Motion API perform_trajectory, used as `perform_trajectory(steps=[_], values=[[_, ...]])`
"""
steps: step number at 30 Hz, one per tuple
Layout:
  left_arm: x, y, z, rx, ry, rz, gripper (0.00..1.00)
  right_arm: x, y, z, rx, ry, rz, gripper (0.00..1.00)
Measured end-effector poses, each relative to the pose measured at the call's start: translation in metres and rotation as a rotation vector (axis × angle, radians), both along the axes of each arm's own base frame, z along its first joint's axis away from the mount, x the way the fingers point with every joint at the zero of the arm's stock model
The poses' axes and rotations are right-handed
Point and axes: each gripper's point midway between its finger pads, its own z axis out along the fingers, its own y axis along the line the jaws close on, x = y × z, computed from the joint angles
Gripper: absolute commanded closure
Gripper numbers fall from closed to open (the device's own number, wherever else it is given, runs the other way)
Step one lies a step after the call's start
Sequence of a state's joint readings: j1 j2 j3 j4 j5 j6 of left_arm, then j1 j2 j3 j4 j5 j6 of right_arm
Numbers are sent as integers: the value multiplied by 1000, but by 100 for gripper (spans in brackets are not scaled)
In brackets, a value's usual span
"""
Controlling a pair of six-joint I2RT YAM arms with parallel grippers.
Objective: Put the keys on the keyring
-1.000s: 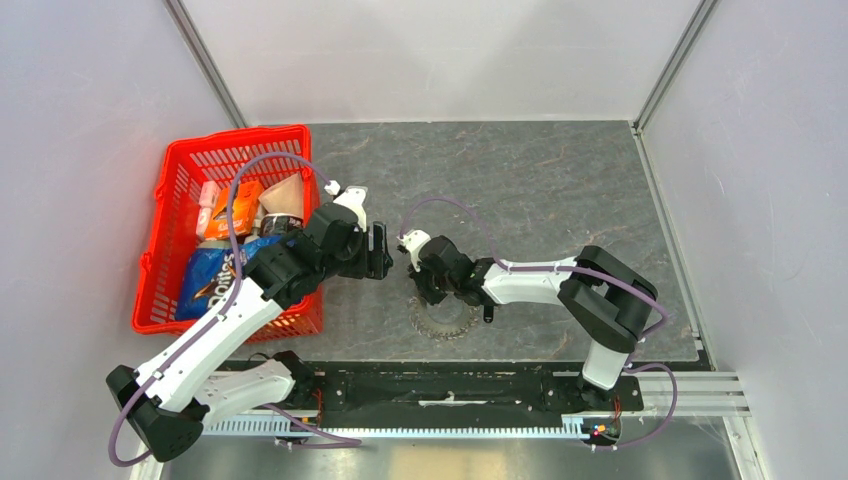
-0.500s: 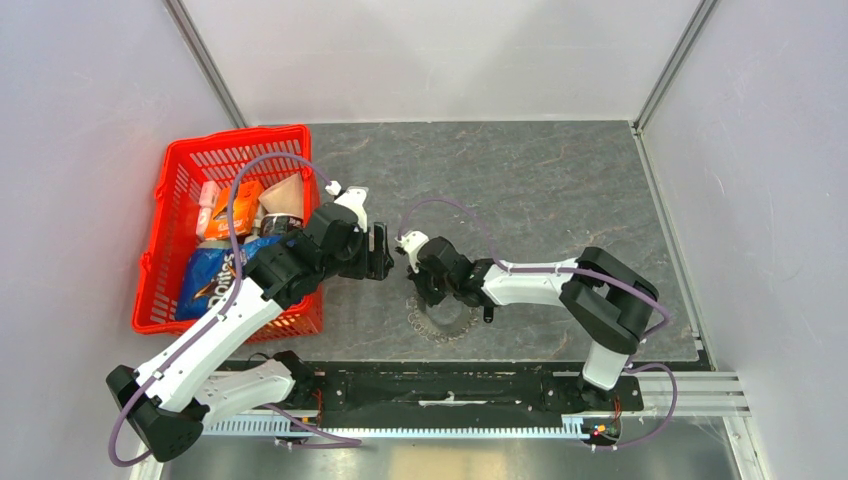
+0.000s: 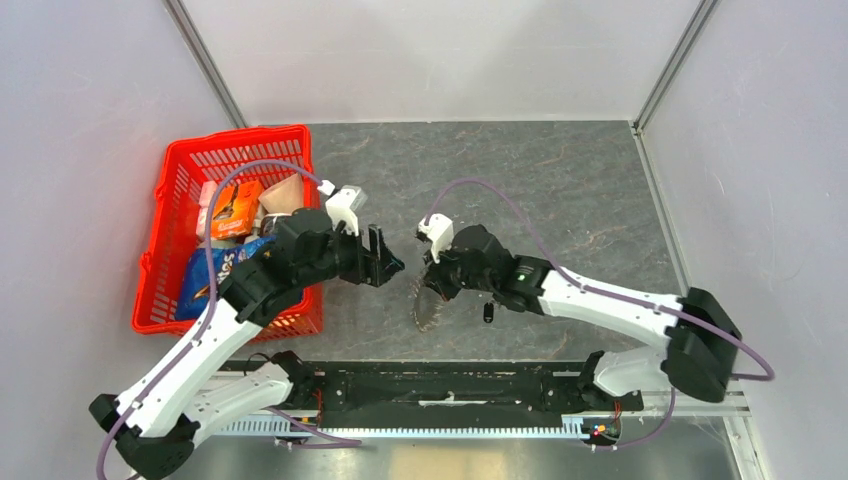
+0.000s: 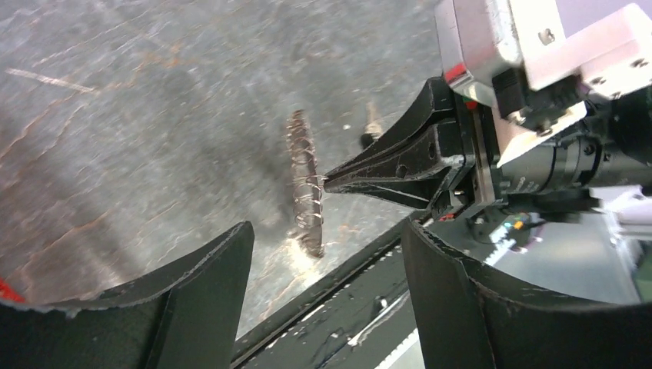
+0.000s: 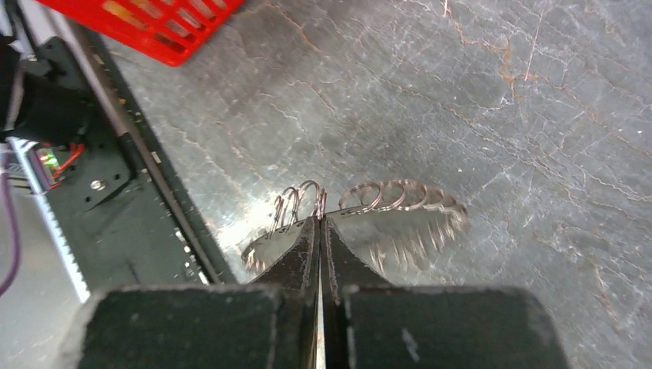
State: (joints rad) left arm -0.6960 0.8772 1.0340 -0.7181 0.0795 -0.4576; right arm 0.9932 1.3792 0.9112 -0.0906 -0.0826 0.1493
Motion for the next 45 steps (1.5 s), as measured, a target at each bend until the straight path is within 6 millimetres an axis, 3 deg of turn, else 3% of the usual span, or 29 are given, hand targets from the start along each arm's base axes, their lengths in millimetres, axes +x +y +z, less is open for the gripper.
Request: perform_trajectory(steps=[13,17,24,30,40,45], values=[[-38,-38,52,-276,-120,-293,26,-57,-49,76,130,-12,101,100],[-49,-46,69,-354,-170,-378,26,-75,-57,92,146,15,156,100],[-60,-60,93,-476,-224,-482,27,-103,-71,140,242,-13,250,100],[-61,-67,108,-533,-247,-520,27,-110,-77,167,282,-84,298,100],[-64,-76,135,-634,-290,-581,28,-107,-72,193,263,-164,362,100],[-66,-79,139,-667,-287,-598,28,-105,-74,204,243,-231,390,100]])
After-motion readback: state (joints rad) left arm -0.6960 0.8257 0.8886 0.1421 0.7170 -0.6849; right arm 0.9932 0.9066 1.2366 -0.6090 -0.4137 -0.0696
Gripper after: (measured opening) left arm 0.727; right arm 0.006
